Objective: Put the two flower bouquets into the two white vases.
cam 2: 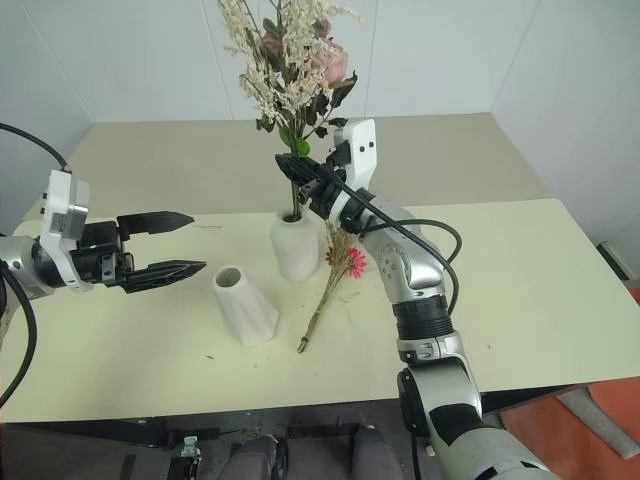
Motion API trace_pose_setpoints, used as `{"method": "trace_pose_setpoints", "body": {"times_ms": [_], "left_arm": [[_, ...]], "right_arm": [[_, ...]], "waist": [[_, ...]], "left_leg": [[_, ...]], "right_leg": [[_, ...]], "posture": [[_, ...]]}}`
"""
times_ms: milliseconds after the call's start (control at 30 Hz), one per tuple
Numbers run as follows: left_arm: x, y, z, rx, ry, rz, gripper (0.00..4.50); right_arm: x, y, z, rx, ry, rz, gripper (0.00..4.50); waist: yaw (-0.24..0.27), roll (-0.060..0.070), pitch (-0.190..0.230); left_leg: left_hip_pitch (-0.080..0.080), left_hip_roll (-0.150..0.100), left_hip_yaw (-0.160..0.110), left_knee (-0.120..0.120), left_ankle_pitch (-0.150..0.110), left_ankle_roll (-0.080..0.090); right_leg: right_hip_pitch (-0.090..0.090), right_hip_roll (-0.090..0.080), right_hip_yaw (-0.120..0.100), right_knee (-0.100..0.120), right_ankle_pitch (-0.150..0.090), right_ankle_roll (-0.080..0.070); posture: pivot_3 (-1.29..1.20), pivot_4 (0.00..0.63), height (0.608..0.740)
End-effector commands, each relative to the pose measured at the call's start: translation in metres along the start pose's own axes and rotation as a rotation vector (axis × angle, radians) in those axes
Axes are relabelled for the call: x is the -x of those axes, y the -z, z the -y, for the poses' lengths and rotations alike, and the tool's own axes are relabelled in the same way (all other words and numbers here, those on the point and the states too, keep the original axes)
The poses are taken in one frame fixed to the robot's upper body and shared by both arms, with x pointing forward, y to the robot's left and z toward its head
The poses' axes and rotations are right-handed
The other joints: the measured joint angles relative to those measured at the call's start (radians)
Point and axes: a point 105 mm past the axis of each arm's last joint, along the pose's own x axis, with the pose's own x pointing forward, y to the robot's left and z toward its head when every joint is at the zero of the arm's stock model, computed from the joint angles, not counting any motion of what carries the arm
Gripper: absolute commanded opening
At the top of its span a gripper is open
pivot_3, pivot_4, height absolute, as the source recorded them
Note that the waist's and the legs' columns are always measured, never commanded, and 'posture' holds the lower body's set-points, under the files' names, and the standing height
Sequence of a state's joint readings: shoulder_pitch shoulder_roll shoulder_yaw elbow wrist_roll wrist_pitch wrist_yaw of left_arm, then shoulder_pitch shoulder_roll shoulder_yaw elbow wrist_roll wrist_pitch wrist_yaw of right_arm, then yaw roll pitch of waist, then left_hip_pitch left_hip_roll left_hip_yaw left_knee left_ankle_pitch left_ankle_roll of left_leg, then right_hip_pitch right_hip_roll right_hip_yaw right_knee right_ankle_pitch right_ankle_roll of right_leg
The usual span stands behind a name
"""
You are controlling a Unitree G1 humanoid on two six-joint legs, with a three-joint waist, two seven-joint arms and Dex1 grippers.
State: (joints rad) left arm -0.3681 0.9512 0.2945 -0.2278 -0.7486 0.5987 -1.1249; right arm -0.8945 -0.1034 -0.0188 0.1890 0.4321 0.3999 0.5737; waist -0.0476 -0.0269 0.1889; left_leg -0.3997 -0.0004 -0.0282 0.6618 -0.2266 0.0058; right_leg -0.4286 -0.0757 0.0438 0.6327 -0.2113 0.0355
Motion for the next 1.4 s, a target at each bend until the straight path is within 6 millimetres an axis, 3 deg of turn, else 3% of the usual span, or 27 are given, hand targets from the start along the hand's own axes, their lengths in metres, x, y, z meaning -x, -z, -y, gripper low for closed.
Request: {"method": "trace_pose_setpoints", "body": {"times_ms": [33, 233, 400, 533, 767, 967, 1100, 1267, 1400], "left_arm": [[0.004, -0.012, 0.001, -0.050, -0.005, 0.013, 4.50], [0.003, -0.011, 0.002, -0.051, -0.003, 0.012, 4.50], [0.003, -0.011, 0.003, -0.049, -0.001, 0.014, 4.50], [0.002, -0.010, 0.004, -0.044, 0.005, 0.017, 4.50], [-0.001, -0.009, 0.003, -0.043, 0.016, 0.027, 4.50], [-0.003, -0.013, 0.007, -0.056, 0.055, 0.040, 4.50], [-0.002, -0.017, 0.009, -0.069, 0.089, 0.037, 4.50], [-0.003, -0.018, 0.008, -0.071, 0.114, 0.033, 4.50], [-0.004, -0.018, 0.010, -0.072, 0.132, 0.033, 4.50]], "right_arm": [[-0.002, -0.006, -0.005, 0.041, -0.021, 0.035, 0.98], [-0.001, -0.007, -0.013, 0.096, -0.047, 0.030, 2.87], [0.018, 0.002, -0.023, 0.188, -0.132, -0.102, 4.47], [0.048, 0.015, -0.025, 0.236, -0.197, -0.290, 4.47], [0.070, 0.012, -0.012, 0.230, -0.152, -0.465, 4.47], [0.095, -0.002, 0.000, 0.091, -0.084, -0.639, 4.47], [0.112, -0.003, -0.003, -0.056, -0.031, -0.791, 4.47], [0.117, 0.007, -0.008, -0.252, -0.038, -0.947, 4.47], [0.104, 0.033, -0.008, -0.407, -0.001, -1.063, 4.47]], "waist": [[0.001, 0.000, 0.000], [0.001, 0.000, 0.000], [0.002, 0.000, 0.000], [0.008, 0.000, 0.000], [0.001, 0.000, 0.000], [0.008, 0.000, 0.000], [0.009, 0.000, 0.000], [0.002, -0.001, 0.000], [-0.001, -0.001, 0.000]], "left_leg": [[0.000, 0.000, 0.000, 0.000, 0.000, 0.000], [0.000, 0.000, 0.000, 0.000, 0.000, 0.000], [0.000, 0.000, 0.000, 0.000, 0.000, 0.000], [0.000, 0.000, 0.000, 0.000, 0.000, 0.000], [0.001, 0.001, 0.000, 0.000, 0.000, 0.000], [0.000, 0.000, 0.000, 0.000, 0.000, 0.000], [0.000, 0.000, 0.000, 0.000, 0.000, 0.000], [0.000, 0.000, 0.000, 0.000, 0.000, 0.000], [0.000, 0.000, 0.001, 0.000, 0.000, 0.000]], "right_leg": [[0.000, 0.000, 0.000, 0.000, 0.000, 0.000], [0.000, 0.000, 0.000, 0.000, 0.000, 0.000], [0.000, 0.000, 0.000, 0.000, 0.000, 0.000], [0.001, -0.001, -0.001, -0.001, 0.000, 0.000], [0.001, 0.001, 0.000, 0.000, 0.000, 0.000], [0.001, 0.000, -0.001, -0.001, 0.000, 0.000], [0.002, 0.000, -0.001, -0.002, 0.000, 0.000], [0.002, 0.000, -0.001, -0.001, 0.000, 0.000], [0.002, 0.000, 0.000, -0.002, 0.000, 0.000]], "posture": [[0.00, 0.150, 0.740], [0.00, 0.150, 0.740], [0.00, 0.150, 0.740], [0.00, 0.150, 0.740], [0.00, 0.150, 0.740], [0.00, 0.150, 0.740], [0.00, 0.150, 0.740], [0.00, 0.150, 0.740], [0.00, 0.150, 0.740]]}}
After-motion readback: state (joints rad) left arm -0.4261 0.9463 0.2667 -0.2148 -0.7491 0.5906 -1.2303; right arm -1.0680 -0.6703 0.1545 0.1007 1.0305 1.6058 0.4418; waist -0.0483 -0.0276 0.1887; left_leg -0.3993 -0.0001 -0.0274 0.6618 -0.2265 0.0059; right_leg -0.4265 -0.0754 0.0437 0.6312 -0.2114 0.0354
